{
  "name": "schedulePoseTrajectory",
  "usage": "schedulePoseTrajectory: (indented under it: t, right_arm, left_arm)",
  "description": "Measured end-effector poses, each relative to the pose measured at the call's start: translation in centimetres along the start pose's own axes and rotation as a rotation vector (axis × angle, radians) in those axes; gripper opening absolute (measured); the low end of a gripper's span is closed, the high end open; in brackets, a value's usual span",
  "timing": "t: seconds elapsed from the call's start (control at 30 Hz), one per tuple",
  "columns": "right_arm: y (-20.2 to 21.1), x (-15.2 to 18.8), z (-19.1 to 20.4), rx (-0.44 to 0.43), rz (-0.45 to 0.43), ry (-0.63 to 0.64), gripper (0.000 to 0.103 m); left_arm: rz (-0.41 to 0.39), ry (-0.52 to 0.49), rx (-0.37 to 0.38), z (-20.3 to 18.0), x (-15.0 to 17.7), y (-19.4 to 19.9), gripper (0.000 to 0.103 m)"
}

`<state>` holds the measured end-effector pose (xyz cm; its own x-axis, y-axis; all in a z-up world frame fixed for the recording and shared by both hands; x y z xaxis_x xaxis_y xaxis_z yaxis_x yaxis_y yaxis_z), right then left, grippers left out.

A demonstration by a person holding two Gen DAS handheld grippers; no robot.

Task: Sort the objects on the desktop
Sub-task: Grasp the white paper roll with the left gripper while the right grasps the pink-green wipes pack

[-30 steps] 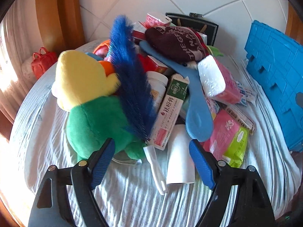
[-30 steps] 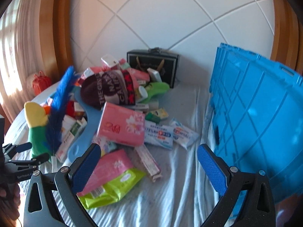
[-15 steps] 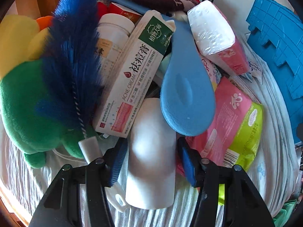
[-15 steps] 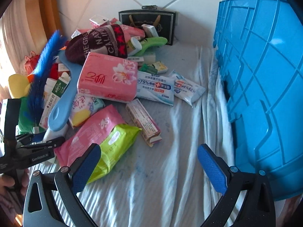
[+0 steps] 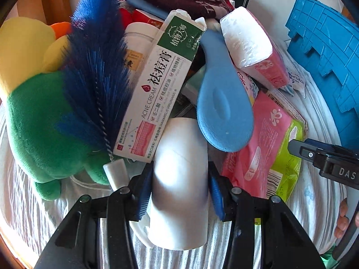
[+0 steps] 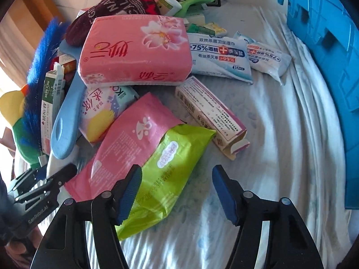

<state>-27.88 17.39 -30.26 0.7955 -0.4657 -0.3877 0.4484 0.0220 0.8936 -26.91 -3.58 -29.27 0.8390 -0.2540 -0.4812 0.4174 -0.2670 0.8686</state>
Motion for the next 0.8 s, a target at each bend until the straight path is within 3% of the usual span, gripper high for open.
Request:
schedulePoseTrajectory:
  t: [0.07,0.1,0.13,0.2,0.3,0.5,0.6,0.8]
  right_arm:
    - [-0.9,0.0,0.3,-0.007,0.020,-0.007,0.062]
    - [-1.3,0.2,0.5,-0.012,0.033,-0.006,0.045]
    - [-1.4,0.3,0.8,-0.015,0.033,-0.003,0.043]
    - [-0.7,0.3,1.1,0.001,0.009,0.025,0.019]
    - [1.7,0.0,1.4,-0.013,-0.047,0.043,0.008]
    - [6.3,-0.2,3.1,-0.108,-0.124,0.099,0.007]
    - [6.7,0.2,4.5,-0.202,-0.083,0.137,0.011]
    - [3.9,2.1,4.4,-0.161,0.015,0.070,0.024]
  left_arm:
    - [0.000,-0.008,0.006,-0.2,-0.3,0.2,0.045]
    - [-0.001,-0.015,0.006,-0.3,-0.3,0.2,0.045]
    - [-0.003,-0.022,0.006,-0.4,-0.3,0.3,0.045]
    - [-0.005,-0.031,0.008,-0.7,-0.1,0.7,0.045]
    - [-0.019,-0.020,0.031,-1.3,0.0,1.7,0.045]
    - [-0.055,-0.045,0.038,-1.5,-0.6,4.0,0.045]
    - [-0.024,-0.022,0.036,-1.0,-0.1,3.2,0.045]
    - [-0.007,-0.042,0.022,-1.2,0.2,2.0,0.045]
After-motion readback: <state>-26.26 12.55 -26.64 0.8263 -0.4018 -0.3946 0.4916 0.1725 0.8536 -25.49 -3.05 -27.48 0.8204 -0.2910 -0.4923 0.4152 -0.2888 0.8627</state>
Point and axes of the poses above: each gripper's, at about its wrist camera, not at the fingertips, and y roughly against the way its jaws point, z to its left, x to its underside, the point moved 10 cm from there along -y, roughly the way its jaws point, and after that the axes turned 7 degrees about x, right-handed, at the moved point
